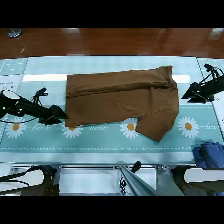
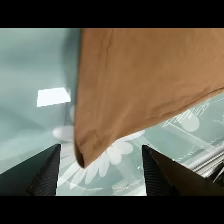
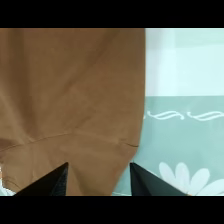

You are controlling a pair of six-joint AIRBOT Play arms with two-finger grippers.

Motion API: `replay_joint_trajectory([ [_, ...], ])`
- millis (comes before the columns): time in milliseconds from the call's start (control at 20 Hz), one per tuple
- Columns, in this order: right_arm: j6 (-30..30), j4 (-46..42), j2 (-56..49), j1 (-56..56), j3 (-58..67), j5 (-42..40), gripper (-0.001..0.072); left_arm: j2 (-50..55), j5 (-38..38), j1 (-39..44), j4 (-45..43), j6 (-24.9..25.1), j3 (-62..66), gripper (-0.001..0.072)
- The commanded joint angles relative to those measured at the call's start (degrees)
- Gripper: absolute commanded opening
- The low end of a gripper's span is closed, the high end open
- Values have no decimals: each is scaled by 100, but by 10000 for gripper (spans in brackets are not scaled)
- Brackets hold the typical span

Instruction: Fold the shirts.

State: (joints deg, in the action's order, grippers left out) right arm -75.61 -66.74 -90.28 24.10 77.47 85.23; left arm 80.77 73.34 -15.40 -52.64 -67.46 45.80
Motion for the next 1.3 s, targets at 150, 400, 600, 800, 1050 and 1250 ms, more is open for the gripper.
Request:
replay_joint_trajectory([
  [150,28,4,28,13,-35,4,480,496,-826,817,428,-494,-37,368],
  [400,109,-914,358,149,-656,-55,483,546,-616,721,763,-201,-28,19],
  [600,929,-94,1233,608,-2155,-702,591,470,-321,494,767,103,-28,19],
  [800,1001,367,1283,505,-2743,-1130,590,420,-223,435,769,188,-28,19],
  [1050,977,667,1281,76,-3082,-2114,551,420,-170,435,769,232,-28,19],
  [1250,787,708,1069,-402,-3082,-2509,514,422,-262,435,769,232,-28,19],
])
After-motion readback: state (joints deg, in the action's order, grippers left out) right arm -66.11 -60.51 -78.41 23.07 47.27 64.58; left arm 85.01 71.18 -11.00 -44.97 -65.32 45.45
